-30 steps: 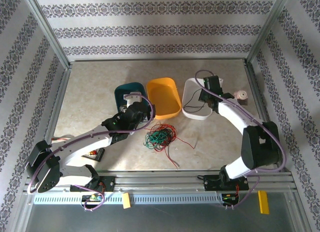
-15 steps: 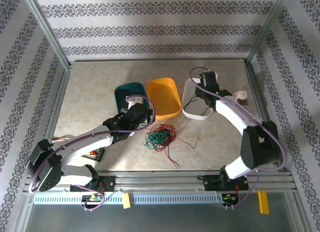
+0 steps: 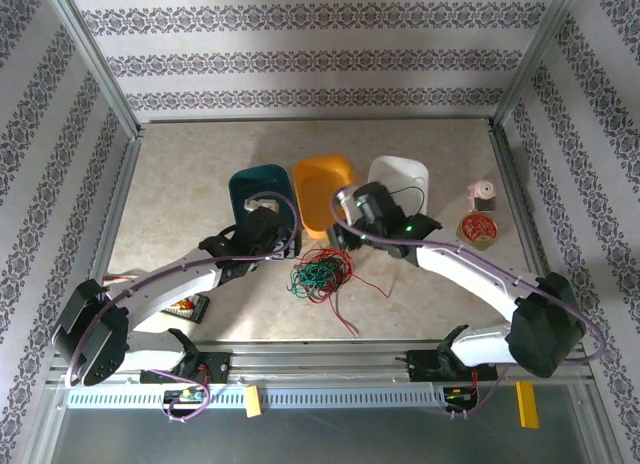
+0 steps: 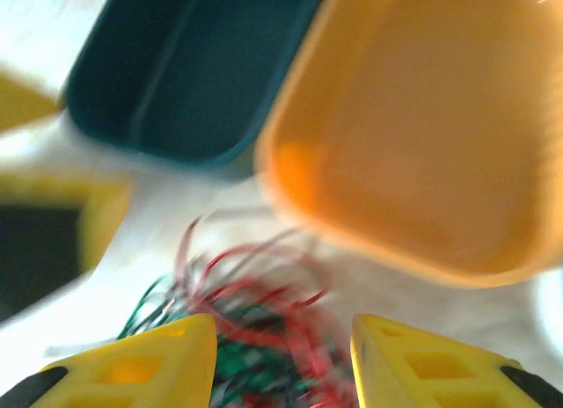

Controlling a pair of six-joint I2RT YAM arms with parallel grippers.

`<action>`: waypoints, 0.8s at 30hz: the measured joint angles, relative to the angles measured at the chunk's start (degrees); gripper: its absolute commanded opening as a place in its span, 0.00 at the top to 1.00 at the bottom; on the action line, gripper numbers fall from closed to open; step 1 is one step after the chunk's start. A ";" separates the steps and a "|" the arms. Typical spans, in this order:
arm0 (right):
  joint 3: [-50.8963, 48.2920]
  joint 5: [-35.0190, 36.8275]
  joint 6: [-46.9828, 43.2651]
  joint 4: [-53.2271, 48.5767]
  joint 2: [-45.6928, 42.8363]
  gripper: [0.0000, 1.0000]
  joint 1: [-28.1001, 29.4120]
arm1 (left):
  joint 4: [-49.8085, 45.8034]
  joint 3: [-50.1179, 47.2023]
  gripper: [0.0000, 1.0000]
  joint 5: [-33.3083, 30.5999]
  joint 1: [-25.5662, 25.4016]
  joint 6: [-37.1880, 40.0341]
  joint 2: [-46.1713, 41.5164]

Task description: Untangle the cables

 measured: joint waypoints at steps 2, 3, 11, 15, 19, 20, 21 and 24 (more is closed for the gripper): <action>-0.39 -2.34 -1.07 -1.62 1.44 0.58 4.44 | -0.37 -2.05 0.01 0.61 1.33 -0.11 -1.51; -0.35 -2.91 -1.79 -2.25 2.49 0.60 6.60 | -1.11 -2.51 0.01 1.27 1.44 -0.07 -2.16; -0.02 -3.43 -6.12 -8.24 10.45 0.65 14.62 | -2.91 -2.58 0.00 5.18 0.90 2.78 -1.60; -0.02 -1.31 -7.21 -9.03 11.37 0.66 14.88 | -3.06 -2.58 0.00 6.97 -0.76 4.37 0.85; 0.74 0.00 -8.04 -9.05 12.79 0.66 14.88 | -3.06 -2.56 0.00 8.52 -1.44 5.75 3.45; 1.07 0.31 -8.11 -9.01 13.25 0.67 14.88 | -3.06 -2.43 0.00 8.85 -1.60 6.03 3.98; 1.22 0.61 -8.24 -9.14 13.57 0.67 14.88 | -3.21 -2.19 0.00 8.81 -1.68 6.25 4.48; 1.25 1.46 -8.72 -9.42 13.90 0.72 14.88 | -3.34 -1.77 0.00 8.81 -1.68 7.02 5.38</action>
